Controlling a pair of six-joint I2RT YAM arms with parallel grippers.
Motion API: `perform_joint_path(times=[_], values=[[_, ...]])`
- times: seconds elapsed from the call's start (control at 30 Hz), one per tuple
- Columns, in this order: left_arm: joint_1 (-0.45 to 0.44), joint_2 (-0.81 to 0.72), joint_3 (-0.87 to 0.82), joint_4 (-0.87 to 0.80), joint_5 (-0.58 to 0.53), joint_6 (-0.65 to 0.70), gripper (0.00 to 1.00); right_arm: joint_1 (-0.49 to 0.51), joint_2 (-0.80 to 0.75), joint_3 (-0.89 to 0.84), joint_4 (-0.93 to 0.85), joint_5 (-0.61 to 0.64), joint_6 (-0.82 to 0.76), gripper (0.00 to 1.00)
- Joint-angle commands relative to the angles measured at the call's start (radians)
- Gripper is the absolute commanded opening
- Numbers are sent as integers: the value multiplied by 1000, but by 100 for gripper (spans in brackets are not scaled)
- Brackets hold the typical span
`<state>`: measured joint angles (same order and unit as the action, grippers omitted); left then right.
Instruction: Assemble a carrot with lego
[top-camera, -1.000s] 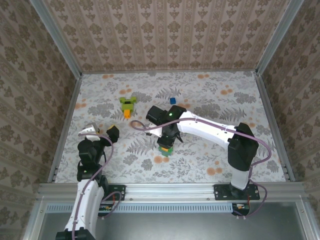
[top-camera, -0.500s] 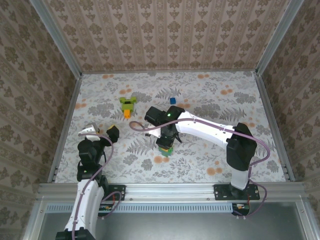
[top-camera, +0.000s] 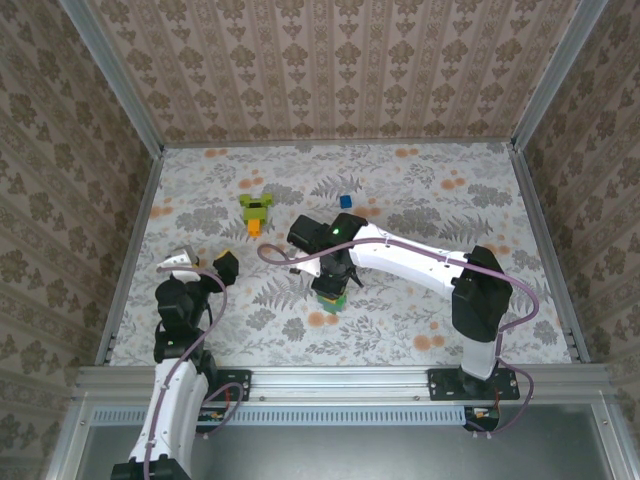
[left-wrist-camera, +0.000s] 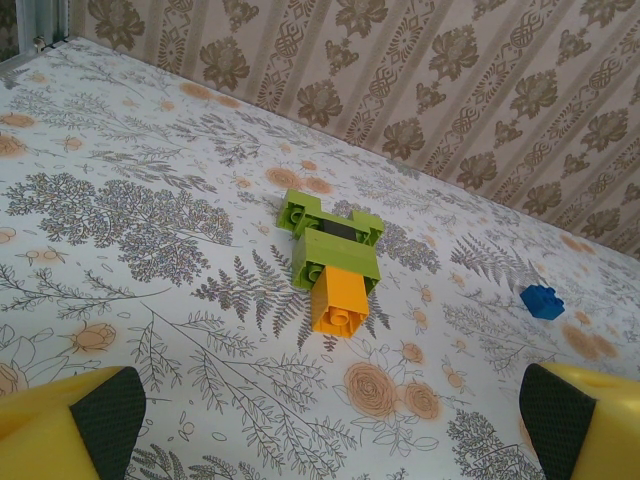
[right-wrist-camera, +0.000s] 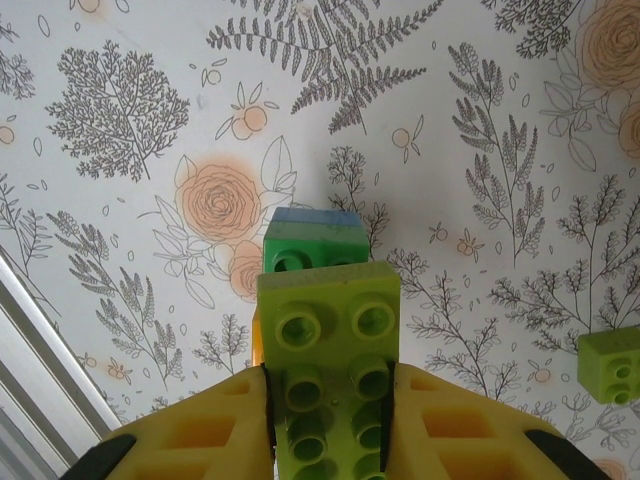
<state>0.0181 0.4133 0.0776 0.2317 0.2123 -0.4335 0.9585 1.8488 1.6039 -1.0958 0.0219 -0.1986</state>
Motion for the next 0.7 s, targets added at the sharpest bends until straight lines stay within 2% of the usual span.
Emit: perform_joint_path(times=[0.0, 0.67], values=[[-6, -6, -20, 30, -8, 18, 100, 12, 35, -2, -61, 11, 28, 28], [-10, -5, -20, 29, -10, 19, 100, 27, 61, -45, -37, 6, 88, 27]])
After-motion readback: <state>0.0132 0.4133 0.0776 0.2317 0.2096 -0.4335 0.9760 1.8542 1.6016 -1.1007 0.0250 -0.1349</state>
